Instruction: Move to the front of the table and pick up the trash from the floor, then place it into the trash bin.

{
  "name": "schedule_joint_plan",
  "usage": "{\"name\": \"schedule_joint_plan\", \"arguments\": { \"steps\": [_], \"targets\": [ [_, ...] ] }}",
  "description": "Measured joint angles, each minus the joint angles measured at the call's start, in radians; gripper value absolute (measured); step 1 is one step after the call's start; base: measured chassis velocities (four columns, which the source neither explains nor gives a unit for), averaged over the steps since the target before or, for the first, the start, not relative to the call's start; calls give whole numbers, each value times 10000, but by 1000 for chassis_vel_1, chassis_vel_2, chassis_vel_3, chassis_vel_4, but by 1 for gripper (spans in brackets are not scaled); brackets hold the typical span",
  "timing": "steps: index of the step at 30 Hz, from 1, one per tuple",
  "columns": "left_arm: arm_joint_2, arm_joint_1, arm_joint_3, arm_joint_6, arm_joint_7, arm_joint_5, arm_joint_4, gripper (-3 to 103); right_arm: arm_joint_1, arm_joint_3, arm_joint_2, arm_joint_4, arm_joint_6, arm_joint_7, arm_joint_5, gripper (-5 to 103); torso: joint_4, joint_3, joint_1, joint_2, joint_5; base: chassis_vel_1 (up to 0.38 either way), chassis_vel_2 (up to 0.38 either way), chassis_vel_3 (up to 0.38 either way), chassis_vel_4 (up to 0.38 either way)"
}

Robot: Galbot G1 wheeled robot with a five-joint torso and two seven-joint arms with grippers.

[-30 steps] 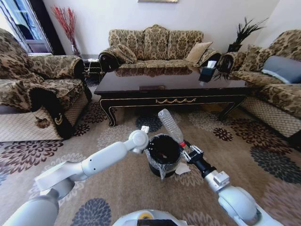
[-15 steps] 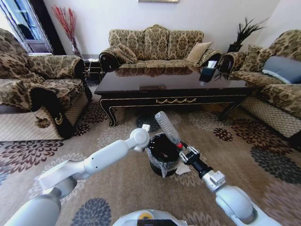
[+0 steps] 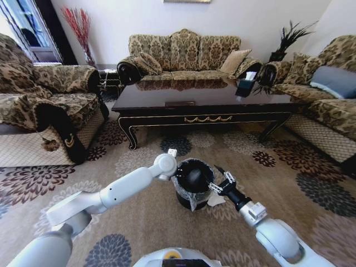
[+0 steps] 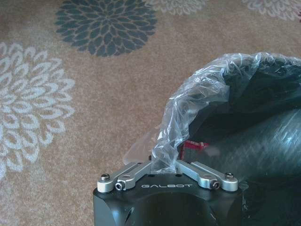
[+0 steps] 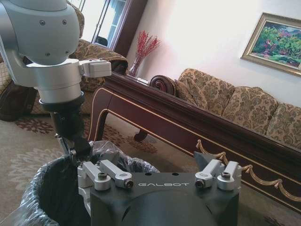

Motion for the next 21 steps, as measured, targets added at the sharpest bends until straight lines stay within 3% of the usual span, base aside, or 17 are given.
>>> {"name": "schedule_joint_plan", "arguments": {
  "steps": [5, 17, 21],
  "targets": [
    [100, 58, -84, 0, 1, 1, -31, 0, -13, 5, 73, -5, 0, 8, 1, 99, 0, 0, 0, 0, 0, 0, 0, 0, 0],
    [778, 534, -572, 0, 5, 126, -503, 0, -62, 191, 510, -70, 20, 67, 200, 100, 1, 0, 0, 0, -1, 0, 0, 0, 0],
    [1172, 1148, -1142, 0, 46, 280, -778, 0, -4, 317, 818, -219, 30, 174, 398, 100, -1, 0, 0, 0, -1, 0, 0, 0, 0]
  ]
}}
